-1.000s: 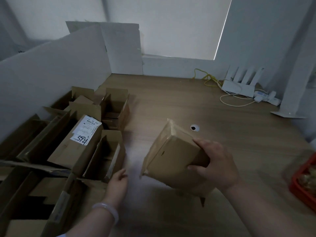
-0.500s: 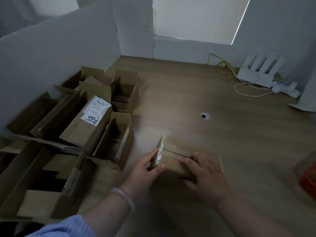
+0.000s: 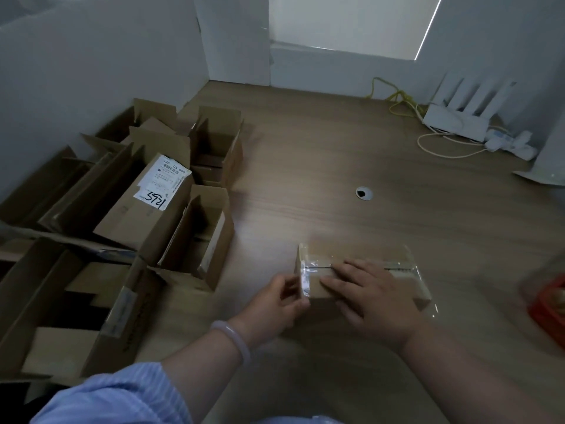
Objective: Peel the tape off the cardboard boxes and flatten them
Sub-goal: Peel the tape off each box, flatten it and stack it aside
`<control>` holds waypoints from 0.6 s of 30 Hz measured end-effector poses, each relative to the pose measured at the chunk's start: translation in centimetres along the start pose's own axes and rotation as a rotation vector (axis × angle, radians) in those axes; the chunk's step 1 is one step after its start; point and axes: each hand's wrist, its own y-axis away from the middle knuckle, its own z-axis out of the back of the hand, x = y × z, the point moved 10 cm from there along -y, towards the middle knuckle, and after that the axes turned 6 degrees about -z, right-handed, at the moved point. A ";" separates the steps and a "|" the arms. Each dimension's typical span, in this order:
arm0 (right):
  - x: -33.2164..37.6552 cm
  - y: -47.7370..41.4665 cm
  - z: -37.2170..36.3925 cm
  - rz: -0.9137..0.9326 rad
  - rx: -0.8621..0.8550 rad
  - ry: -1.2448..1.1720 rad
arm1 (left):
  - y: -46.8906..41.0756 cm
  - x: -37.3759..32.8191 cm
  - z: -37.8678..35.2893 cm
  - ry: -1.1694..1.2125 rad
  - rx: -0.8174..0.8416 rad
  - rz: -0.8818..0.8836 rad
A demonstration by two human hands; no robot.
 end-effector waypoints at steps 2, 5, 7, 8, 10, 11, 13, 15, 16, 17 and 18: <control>-0.3 0.4 -0.4 0.018 -0.013 -0.013 | 0.2 0.8 -0.9 -0.025 -0.025 0.001; -0.5 1.0 -1.3 -0.001 -0.029 0.009 | 0.4 1.3 -0.2 -0.036 -0.175 -0.017; -0.2 1.2 -1.8 -0.048 -0.043 0.014 | 0.4 1.5 0.6 -0.074 -0.239 -0.019; 0.0 1.3 -2.1 -0.078 -0.050 0.017 | 0.5 1.8 1.0 -0.085 -0.265 -0.010; 0.3 1.6 -2.6 -0.134 -0.064 0.009 | 1.0 1.9 1.5 -0.095 -0.315 0.017; 0.4 1.7 -2.7 -0.148 -0.072 0.001 | 1.2 2.1 1.7 -0.084 -0.339 0.030; 0.3 1.8 -2.7 -0.153 -0.086 0.000 | 1.5 2.7 1.9 -0.023 -0.373 0.067; 0.2 1.8 -2.7 -0.147 -0.094 0.004 | 1.9 3.5 1.8 0.064 -0.390 0.118; 0.2 1.8 -2.6 -0.144 -0.098 0.004 | 2.1 3.9 1.7 0.109 -0.403 0.150; 0.3 1.7 -2.6 -0.142 -0.099 0.004 | 2.3 4.2 1.7 0.154 -0.418 0.178; 0.3 1.7 -2.6 -0.142 -0.102 0.006 | 2.6 4.5 1.5 0.210 -0.434 0.205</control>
